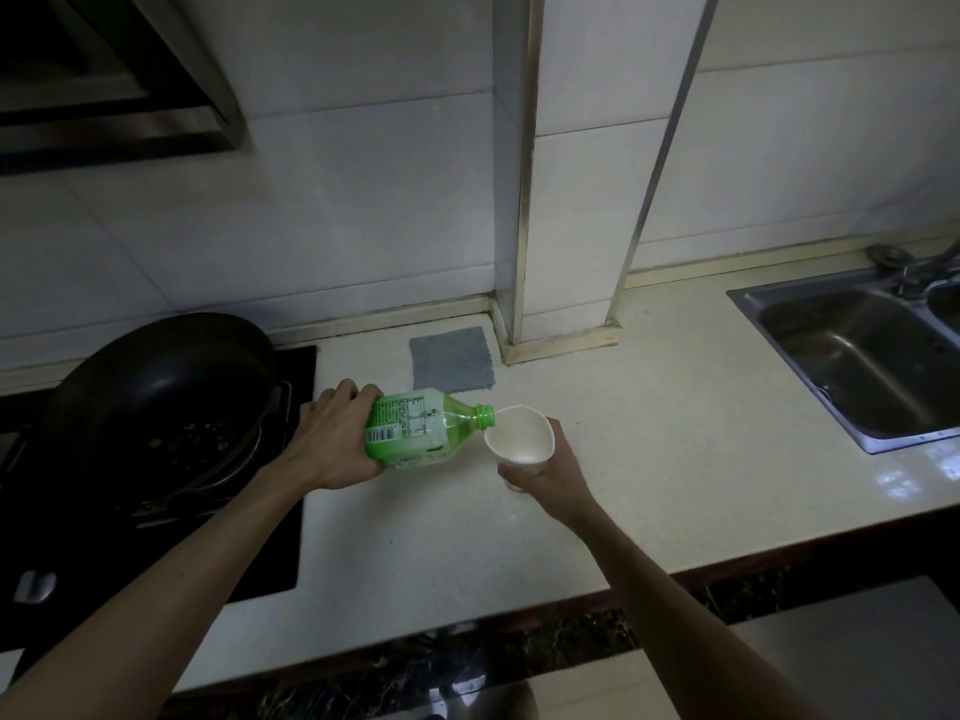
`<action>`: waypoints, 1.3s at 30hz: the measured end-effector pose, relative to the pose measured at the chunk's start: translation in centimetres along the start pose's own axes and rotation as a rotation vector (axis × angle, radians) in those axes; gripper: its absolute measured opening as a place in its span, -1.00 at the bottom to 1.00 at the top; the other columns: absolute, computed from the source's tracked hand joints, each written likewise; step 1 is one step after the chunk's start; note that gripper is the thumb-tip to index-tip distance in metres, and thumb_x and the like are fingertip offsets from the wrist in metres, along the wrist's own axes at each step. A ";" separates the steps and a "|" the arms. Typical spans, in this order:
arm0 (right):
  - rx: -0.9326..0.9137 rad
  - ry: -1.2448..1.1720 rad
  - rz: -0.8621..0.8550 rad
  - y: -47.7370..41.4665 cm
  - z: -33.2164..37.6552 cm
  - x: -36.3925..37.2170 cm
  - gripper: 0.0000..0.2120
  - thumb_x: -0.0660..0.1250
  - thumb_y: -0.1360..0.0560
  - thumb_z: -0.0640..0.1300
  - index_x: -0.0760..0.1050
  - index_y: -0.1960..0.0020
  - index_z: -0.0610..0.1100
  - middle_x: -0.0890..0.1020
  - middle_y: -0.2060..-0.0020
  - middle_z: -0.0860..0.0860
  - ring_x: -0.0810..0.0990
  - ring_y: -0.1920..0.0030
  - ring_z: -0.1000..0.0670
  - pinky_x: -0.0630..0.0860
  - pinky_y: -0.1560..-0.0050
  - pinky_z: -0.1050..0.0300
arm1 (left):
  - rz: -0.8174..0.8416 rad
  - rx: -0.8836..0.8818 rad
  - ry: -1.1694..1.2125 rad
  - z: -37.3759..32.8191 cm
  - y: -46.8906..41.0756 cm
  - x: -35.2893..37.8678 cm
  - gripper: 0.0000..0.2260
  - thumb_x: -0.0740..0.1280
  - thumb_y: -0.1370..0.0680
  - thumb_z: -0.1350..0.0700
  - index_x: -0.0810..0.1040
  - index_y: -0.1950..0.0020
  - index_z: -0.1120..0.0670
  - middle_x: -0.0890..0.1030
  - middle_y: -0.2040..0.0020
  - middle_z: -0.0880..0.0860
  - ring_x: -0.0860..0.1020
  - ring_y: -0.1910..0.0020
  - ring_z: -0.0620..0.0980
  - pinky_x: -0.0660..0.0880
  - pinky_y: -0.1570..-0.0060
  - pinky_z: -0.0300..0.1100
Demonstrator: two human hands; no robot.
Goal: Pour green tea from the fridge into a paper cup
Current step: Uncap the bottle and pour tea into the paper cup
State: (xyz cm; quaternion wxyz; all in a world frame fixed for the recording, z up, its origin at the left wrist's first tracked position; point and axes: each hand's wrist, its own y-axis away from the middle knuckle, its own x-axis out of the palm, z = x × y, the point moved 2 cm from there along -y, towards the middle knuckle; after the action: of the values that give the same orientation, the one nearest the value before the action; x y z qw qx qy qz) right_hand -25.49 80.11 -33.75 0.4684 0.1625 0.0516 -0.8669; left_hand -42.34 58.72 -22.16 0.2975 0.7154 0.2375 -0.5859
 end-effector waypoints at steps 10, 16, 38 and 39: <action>0.015 0.013 0.005 -0.8 -0.6 0.2 -0.23 0.62 -0.23 -0.02 0.35 -0.35 -0.03 0.52 -0.16 0.05 0.56 -0.13 0.00 0.63 -0.07 0.08 | -0.036 0.023 -0.057 -0.5 -0.4 -0.7 -0.31 0.47 -0.29 -0.18 0.35 -0.34 -0.01 0.40 -0.12 0.04 0.42 -0.15 0.07 0.32 -0.17 0.04; 0.029 0.021 0.002 -0.6 -0.8 0.1 -0.26 0.62 -0.28 -0.13 0.33 -0.35 -0.07 0.49 -0.17 0.02 0.54 -0.13 0.02 0.60 -0.11 0.10 | -0.050 0.033 -0.076 -0.4 -0.6 -1.0 -0.31 0.46 -0.28 -0.17 0.35 -0.35 -0.02 0.39 -0.13 0.03 0.41 -0.16 0.06 0.30 -0.20 0.05; 0.075 0.043 0.018 -0.4 -2.4 0.1 -0.23 0.62 -0.22 -0.04 0.34 -0.33 -0.04 0.50 -0.16 0.05 0.53 -0.13 0.06 0.59 -0.13 0.07 | -0.077 0.060 -0.064 0.0 -0.6 -1.8 -0.31 0.48 -0.27 -0.10 0.36 -0.36 -0.01 0.39 -0.11 0.03 0.39 -0.15 0.06 0.26 -0.22 0.04; 0.080 0.040 0.015 -0.5 -2.6 0.1 -0.22 0.62 -0.21 0.00 0.34 -0.33 -0.03 0.51 -0.16 0.06 0.54 -0.14 0.06 0.60 -0.12 0.06 | -0.077 0.064 -0.061 0.0 -0.6 -1.7 -0.31 0.48 -0.27 -0.10 0.36 -0.36 -0.01 0.39 -0.11 0.03 0.39 -0.15 0.06 0.26 -0.22 0.03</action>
State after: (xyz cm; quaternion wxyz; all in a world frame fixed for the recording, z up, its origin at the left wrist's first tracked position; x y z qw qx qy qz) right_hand -25.32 80.92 -36.21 0.4670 0.1987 0.0247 -0.8613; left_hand -43.14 59.18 -20.56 0.2587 0.6967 0.2370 -0.6257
